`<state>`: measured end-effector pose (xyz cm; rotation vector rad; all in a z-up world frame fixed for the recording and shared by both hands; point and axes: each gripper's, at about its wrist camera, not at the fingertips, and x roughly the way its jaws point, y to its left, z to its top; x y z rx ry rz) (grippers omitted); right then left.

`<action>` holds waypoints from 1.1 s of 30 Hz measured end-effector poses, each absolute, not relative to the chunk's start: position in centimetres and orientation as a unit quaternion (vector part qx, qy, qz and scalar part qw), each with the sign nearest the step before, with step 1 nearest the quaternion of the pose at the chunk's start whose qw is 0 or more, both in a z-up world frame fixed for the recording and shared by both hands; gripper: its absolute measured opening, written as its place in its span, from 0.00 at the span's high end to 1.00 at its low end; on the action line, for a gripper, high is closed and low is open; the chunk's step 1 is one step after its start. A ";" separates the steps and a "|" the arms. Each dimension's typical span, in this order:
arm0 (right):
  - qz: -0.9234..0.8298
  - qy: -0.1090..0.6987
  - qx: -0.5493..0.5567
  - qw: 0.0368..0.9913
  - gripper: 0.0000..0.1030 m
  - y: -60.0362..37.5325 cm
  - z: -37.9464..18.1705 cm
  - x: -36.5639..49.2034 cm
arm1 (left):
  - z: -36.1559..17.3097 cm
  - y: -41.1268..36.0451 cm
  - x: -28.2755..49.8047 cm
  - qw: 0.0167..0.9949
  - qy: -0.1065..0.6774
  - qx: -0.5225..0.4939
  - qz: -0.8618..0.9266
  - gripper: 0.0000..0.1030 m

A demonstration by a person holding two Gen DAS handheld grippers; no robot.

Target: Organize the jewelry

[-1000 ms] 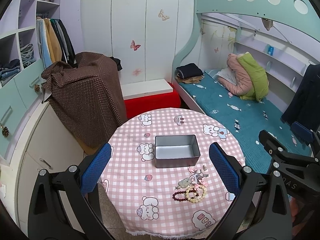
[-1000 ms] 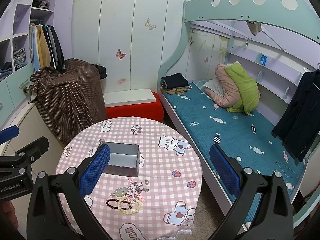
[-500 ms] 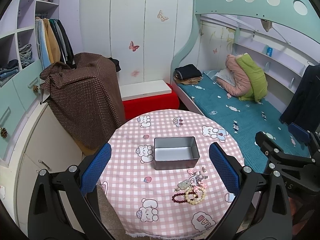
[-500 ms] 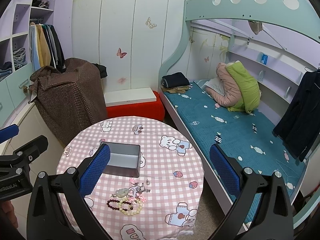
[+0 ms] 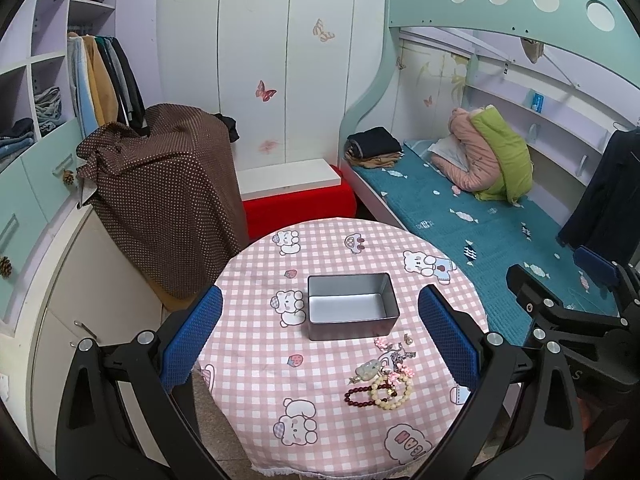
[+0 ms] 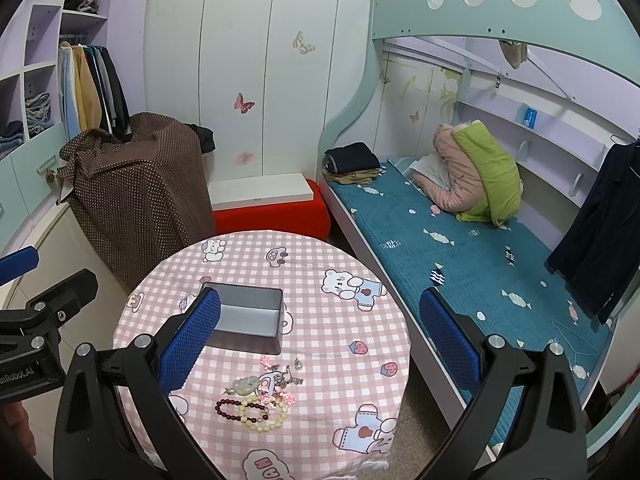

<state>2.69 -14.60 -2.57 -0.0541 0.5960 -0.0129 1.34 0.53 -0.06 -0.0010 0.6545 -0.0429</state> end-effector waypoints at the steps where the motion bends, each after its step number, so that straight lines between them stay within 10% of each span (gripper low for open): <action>1: -0.006 0.294 -0.026 0.956 0.07 -14.6 -2.6 2.7 | -0.1 0.6 1.3 0.946 0.322 -0.001 -0.022 0.05; 33: -0.054 0.468 0.031 0.881 0.07 -15.4 -8.8 4.7 | -9.5 2.5 4.3 0.874 0.480 -0.018 -0.075 0.05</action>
